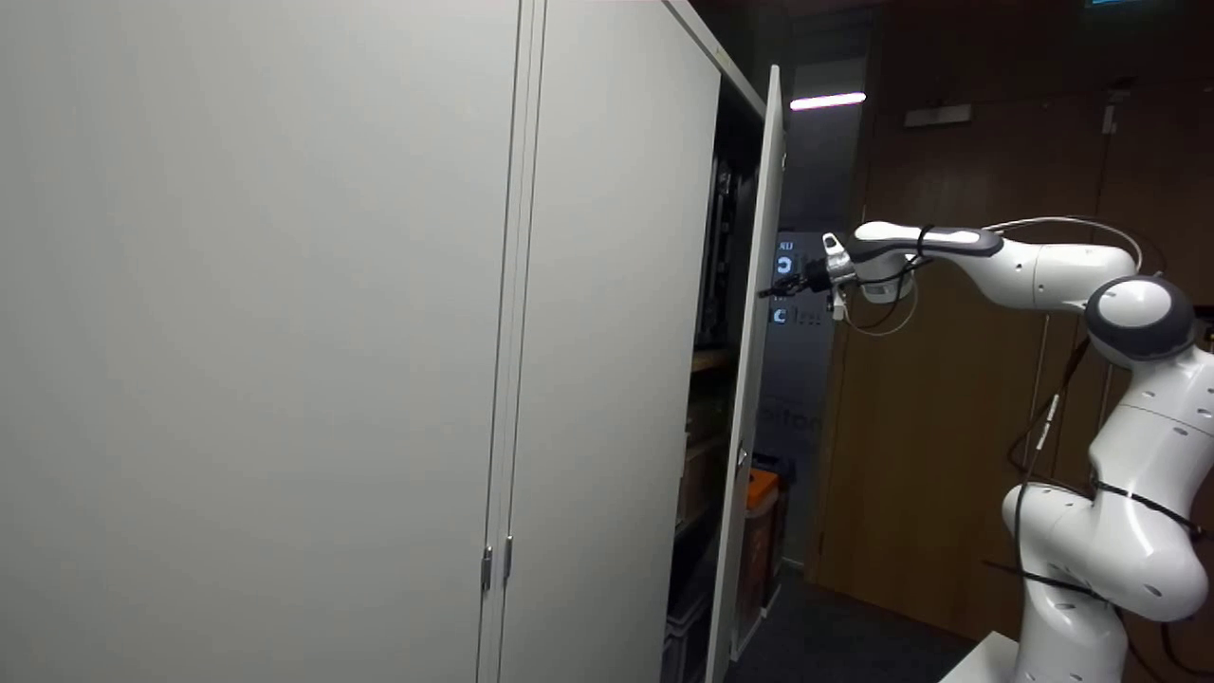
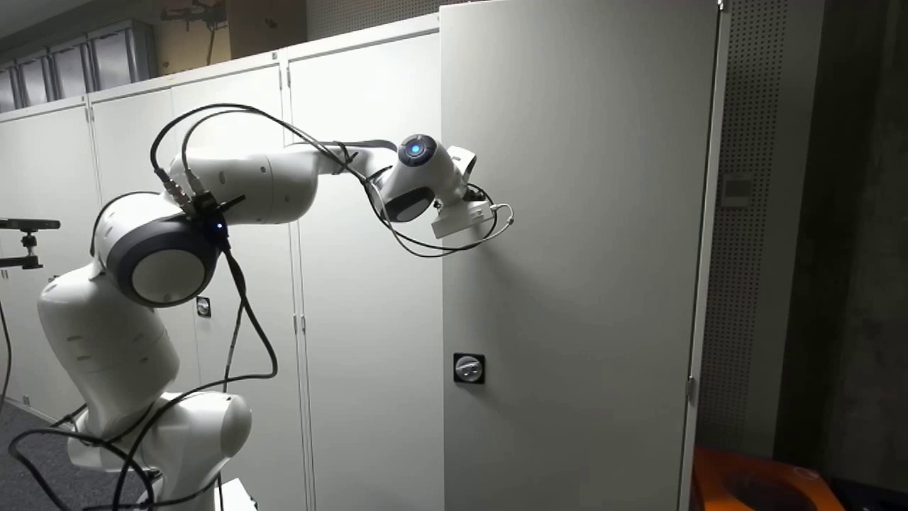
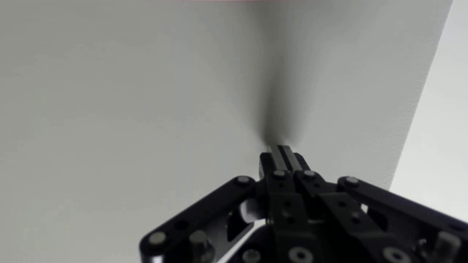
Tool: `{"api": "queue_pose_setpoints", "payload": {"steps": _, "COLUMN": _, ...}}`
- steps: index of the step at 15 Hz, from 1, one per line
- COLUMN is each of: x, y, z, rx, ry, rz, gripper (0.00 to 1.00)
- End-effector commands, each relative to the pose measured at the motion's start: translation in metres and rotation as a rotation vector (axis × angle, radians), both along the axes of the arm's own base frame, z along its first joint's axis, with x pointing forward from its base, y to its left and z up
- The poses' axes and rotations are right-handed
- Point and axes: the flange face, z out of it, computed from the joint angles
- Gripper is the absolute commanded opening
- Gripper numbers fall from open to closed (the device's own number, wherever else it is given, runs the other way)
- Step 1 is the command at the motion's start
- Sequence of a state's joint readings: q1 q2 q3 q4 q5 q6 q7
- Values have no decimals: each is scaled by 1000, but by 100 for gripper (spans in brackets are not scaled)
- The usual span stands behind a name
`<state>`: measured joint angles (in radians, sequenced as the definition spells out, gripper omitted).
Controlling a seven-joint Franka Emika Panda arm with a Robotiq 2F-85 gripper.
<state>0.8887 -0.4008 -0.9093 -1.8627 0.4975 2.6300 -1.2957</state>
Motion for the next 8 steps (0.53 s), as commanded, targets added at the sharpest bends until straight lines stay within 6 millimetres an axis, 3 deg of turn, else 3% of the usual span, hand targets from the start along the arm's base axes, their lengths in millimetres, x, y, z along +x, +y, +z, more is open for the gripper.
{"api": "queue_pose_setpoints", "payload": {"steps": 1, "x": 16, "y": 5, "z": 10, "rx": -20, "ry": -7, "rz": 19, "gripper": 0}}
{"api": "queue_pose_setpoints", "payload": {"steps": 8, "x": 33, "y": 7, "z": 7, "rx": -7, "ry": 16, "rz": 33, "gripper": 0}}
